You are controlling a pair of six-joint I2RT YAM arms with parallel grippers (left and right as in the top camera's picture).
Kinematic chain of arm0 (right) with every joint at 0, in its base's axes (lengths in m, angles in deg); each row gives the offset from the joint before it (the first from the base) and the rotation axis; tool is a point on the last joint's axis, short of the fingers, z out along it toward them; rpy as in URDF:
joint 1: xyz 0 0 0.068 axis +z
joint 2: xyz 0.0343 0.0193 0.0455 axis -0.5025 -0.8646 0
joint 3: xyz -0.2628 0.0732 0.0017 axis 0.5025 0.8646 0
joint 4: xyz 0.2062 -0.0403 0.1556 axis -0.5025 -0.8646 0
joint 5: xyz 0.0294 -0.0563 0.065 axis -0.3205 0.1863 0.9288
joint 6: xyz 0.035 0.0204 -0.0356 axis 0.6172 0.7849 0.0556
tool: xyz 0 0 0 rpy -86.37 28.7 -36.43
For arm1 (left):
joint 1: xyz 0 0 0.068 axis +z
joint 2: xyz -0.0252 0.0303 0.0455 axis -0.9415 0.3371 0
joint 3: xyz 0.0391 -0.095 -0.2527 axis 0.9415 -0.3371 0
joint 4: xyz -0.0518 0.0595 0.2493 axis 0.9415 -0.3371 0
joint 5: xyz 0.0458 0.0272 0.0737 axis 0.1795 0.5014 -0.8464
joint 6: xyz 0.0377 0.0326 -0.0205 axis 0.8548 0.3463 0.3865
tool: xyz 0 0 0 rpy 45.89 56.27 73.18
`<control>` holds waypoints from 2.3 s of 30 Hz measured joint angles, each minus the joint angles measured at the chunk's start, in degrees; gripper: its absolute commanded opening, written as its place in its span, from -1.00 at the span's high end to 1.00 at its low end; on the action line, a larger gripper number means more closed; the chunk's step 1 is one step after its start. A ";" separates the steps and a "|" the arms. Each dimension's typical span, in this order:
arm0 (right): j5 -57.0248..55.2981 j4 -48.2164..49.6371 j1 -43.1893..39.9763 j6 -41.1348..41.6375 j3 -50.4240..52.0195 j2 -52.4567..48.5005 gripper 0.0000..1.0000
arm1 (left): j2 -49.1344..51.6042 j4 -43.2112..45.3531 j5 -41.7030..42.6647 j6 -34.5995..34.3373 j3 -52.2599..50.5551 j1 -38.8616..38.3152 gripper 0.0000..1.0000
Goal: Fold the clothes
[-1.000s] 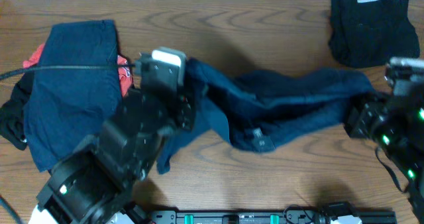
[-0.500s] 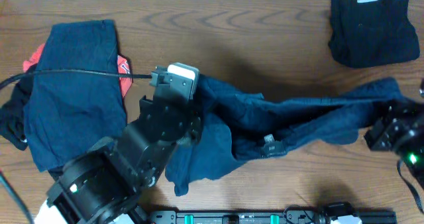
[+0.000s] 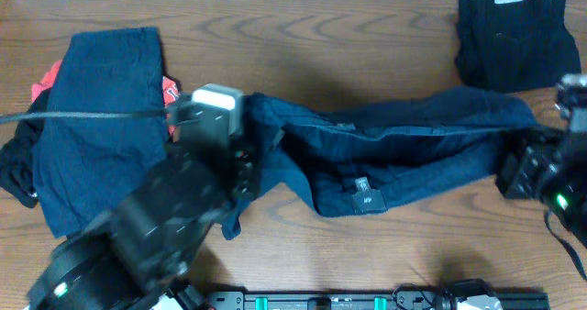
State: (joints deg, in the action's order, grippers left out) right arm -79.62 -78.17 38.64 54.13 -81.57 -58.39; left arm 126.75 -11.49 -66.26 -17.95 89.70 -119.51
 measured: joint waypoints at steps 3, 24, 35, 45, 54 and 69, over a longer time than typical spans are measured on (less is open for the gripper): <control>0.33 -2.08 0.00 -0.02 -1.49 2.32 0.97 | -2.54 -0.20 1.46 -0.52 0.02 -0.02 0.88; 2.69 1.11 0.00 -0.11 -2.84 -18.53 0.97 | 18.73 1.14 -1.44 -5.70 0.00 0.35 0.88; 2.78 16.50 0.00 -0.63 -2.73 -43.34 0.97 | 32.74 6.05 -4.48 -12.57 0.00 12.13 0.88; 3.48 30.58 0.00 -0.61 -2.73 -57.29 0.98 | 47.43 21.64 -4.63 -13.20 0.00 20.83 0.88; 7.52 53.59 0.83 -0.52 -2.69 -65.26 0.57 | 52.37 39.54 -4.70 -13.11 0.00 27.08 -0.75; 8.81 49.75 4.31 -1.11 -2.71 -64.41 -0.99 | 51.76 36.54 -2.89 -4.85 0.00 31.47 -0.96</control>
State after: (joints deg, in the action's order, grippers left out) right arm -70.81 -28.43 42.94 53.01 -84.28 -122.80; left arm 178.51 25.06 -69.14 -22.81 89.70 -88.04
